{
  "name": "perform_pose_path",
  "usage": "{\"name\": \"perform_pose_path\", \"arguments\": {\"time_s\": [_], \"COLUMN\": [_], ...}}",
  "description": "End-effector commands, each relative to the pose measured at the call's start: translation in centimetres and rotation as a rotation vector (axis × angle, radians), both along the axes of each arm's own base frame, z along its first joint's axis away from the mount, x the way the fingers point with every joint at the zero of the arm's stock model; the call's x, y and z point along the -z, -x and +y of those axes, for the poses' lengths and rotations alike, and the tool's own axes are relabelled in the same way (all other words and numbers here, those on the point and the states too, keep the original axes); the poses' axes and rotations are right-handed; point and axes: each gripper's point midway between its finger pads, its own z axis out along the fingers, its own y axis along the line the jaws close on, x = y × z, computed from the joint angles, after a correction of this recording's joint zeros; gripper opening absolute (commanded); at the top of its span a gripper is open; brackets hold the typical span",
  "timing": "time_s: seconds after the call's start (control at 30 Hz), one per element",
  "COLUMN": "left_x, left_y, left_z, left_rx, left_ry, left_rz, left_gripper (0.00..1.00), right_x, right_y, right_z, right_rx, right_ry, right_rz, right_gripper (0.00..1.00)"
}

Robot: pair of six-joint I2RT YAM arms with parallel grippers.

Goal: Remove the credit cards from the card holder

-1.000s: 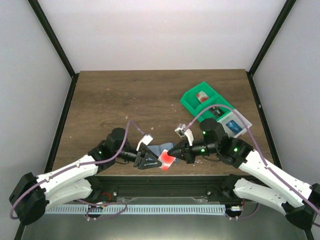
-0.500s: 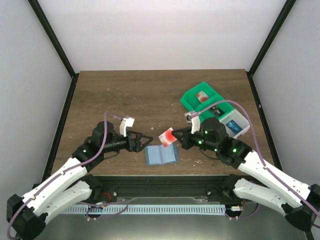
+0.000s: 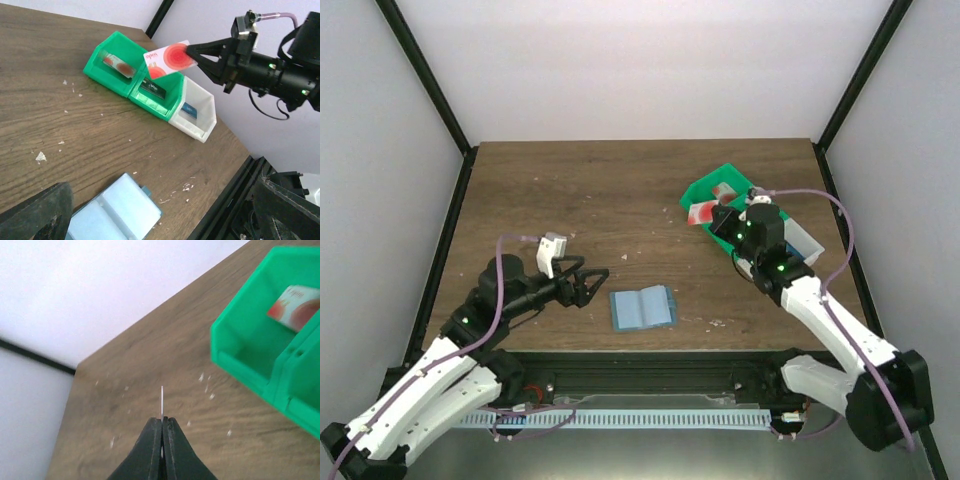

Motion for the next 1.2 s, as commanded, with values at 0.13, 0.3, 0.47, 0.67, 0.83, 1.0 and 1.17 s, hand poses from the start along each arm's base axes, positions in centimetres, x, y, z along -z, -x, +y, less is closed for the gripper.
{"name": "perform_pose_path", "arguments": {"time_s": [0.13, 0.3, 0.47, 0.67, 0.83, 1.0, 1.17], "left_x": [-0.2, -0.5, -0.9, -1.6, -1.6, -1.7, -1.9], "left_y": [0.2, 0.5, 0.9, 1.3, 1.5, 1.7, 1.9], "left_z": [0.0, -0.1, -0.2, -0.1, -0.2, -0.2, -0.3], "left_rx": [0.018, 0.034, 0.053, 0.064, 0.077, 0.087, 0.099], "left_ry": [-0.020, -0.009, 0.002, 0.018, 0.023, 0.026, 0.032], "left_rz": [-0.035, -0.046, -0.058, -0.080, -0.084, -0.086, -0.090], "left_gripper": [1.00, 1.00, 1.00, 1.00, 1.00, 1.00, 1.00], "right_x": [-1.0, 0.4, 2.9, 4.7, 5.7, 6.2, 7.3], "right_y": [-6.0, -8.1, -9.6, -11.1, -12.2, -13.7, -14.6], "right_z": [-5.9, -7.3, -8.6, -9.5, -10.0, -9.7, -10.4], "right_rx": [0.377, 0.525, 0.666, 0.780, 0.863, 0.869, 0.947], "right_ry": [-0.118, -0.179, -0.237, -0.264, -0.281, -0.251, -0.206], "right_rz": [-0.040, -0.017, 0.013, 0.037, 0.068, 0.068, 0.089], "right_gripper": [0.01, 0.00, 0.00, 0.01, 0.01, 0.00, 0.00]}}
